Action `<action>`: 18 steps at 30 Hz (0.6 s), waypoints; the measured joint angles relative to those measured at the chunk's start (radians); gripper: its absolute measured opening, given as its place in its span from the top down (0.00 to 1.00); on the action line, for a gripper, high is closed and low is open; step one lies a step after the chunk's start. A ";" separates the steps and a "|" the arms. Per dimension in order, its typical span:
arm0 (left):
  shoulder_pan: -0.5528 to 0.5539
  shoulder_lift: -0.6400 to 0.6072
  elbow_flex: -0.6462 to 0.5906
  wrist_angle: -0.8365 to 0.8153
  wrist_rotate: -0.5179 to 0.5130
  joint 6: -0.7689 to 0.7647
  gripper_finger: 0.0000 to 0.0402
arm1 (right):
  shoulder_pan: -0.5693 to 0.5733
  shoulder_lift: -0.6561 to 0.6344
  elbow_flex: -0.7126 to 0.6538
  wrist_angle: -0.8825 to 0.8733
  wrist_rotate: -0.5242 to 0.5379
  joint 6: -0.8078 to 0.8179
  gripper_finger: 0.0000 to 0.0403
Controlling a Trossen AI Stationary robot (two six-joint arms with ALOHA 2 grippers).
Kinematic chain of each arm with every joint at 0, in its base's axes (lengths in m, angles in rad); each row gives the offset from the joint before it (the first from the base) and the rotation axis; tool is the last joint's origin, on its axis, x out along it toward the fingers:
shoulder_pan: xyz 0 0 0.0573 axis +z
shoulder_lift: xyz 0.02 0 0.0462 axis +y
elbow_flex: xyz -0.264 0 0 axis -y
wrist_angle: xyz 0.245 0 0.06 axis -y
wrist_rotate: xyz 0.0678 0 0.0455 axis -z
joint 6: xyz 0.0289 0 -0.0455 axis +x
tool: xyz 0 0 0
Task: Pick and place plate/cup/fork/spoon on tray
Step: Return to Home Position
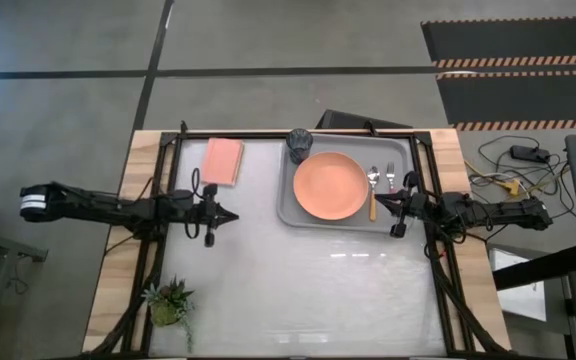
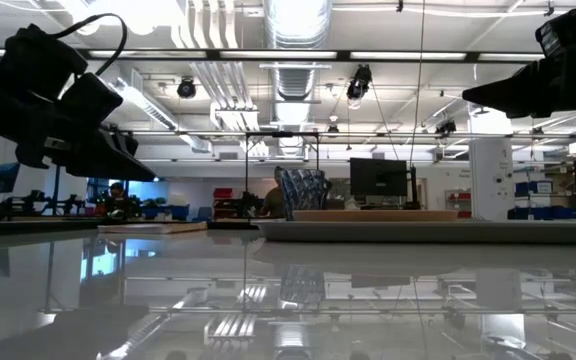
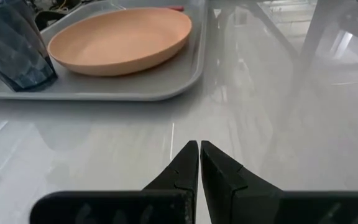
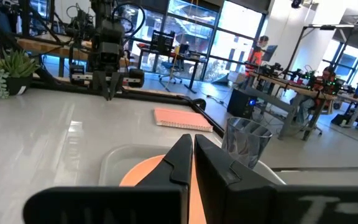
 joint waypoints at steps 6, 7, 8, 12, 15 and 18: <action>0.000 0.029 0.000 0.000 0.000 0.000 1.00 | 0.000 0.000 0.000 0.000 0.000 0.000 0.98; 0.000 0.033 0.000 0.000 0.000 0.000 1.00 | 0.000 0.000 0.000 0.000 0.000 0.000 0.98; 0.000 0.038 0.000 0.000 0.000 0.000 1.00 | 0.000 0.000 0.000 0.000 0.000 0.000 0.98; 0.000 0.054 0.000 0.000 0.000 0.000 1.00 | 0.000 0.000 0.000 0.000 0.000 0.000 0.98; 0.000 0.064 0.000 0.000 0.000 0.000 1.00 | 0.000 0.000 0.000 0.000 0.000 0.000 0.98; 0.000 0.075 0.000 0.000 0.000 0.000 1.00 | 0.000 0.000 0.000 0.000 0.000 0.000 0.98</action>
